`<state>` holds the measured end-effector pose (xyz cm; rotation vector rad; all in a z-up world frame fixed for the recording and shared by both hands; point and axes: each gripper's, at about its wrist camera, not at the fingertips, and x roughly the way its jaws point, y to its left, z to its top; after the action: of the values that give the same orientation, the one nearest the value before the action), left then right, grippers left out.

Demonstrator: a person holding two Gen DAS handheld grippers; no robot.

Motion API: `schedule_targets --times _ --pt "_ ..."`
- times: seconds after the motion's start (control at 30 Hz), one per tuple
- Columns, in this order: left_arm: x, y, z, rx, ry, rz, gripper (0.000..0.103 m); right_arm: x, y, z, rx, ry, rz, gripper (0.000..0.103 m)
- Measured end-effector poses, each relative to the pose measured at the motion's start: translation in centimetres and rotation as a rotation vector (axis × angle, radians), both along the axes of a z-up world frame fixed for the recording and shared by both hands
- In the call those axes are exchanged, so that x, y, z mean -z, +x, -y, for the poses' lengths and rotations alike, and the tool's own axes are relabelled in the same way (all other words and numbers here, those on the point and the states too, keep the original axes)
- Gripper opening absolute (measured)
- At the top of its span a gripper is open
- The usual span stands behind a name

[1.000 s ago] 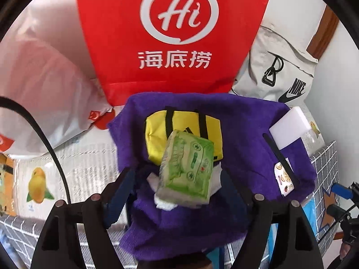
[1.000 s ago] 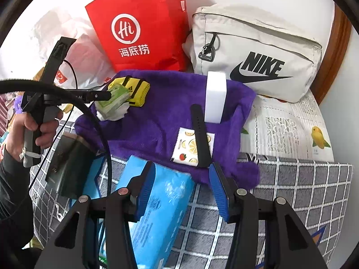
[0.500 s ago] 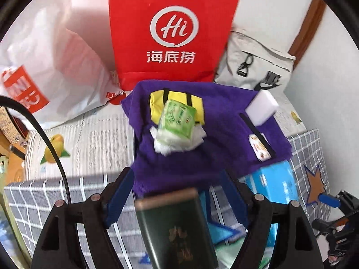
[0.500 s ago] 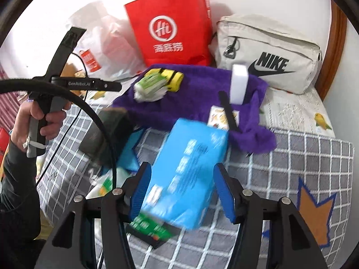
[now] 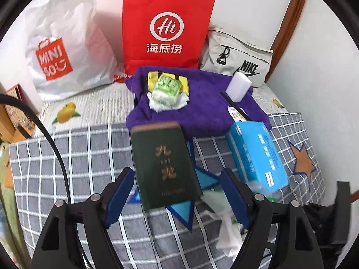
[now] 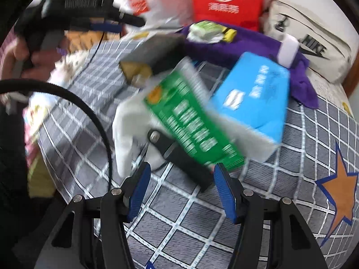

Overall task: Organize soft objects
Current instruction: 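Move both grippers back over the bed to the white glove and green bag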

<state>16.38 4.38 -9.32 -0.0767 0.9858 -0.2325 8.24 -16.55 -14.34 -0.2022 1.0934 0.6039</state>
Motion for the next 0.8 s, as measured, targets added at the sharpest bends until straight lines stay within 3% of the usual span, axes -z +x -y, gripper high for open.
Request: schedule_targets --times 0.2,0.3,0.37,0.43,0.47,0.67,0.8 --pt "1.7 -1.4 -0.6 -0.008 -0.020 -0.030 0.078 2.6 0.1 -2.1 -0.032 -0.145 0.093 0.058" --pt "2.5 -1.5 -0.6 -0.007 -0.029 -0.052 0.078 3.2 0.5 -2.7 -0.043 -0.170 0.113 0.055" --pt "2.8 -1.7 -0.6 -0.003 -0.029 -0.059 0.078 2.8 0.8 -2.3 -0.049 -0.139 0.091 0.032" --pt "2.9 -1.9 -0.5 0.005 -0.034 -0.058 0.078 2.2 0.5 -1.7 -0.058 -0.106 0.072 0.019" --pt "2.9 -2.0 -0.4 0.008 -0.037 -0.057 0.078 1.9 0.4 -1.5 -0.055 -0.094 0.067 0.006" --pt "3.1 -2.9 -0.3 0.022 -0.055 -0.054 0.078 1.1 -0.2 0.1 -0.024 -0.011 0.001 0.006" --pt "3.2 -3.4 -0.4 0.020 -0.063 -0.060 0.078 1.9 0.3 -0.1 -0.010 -0.007 -0.020 0.006"
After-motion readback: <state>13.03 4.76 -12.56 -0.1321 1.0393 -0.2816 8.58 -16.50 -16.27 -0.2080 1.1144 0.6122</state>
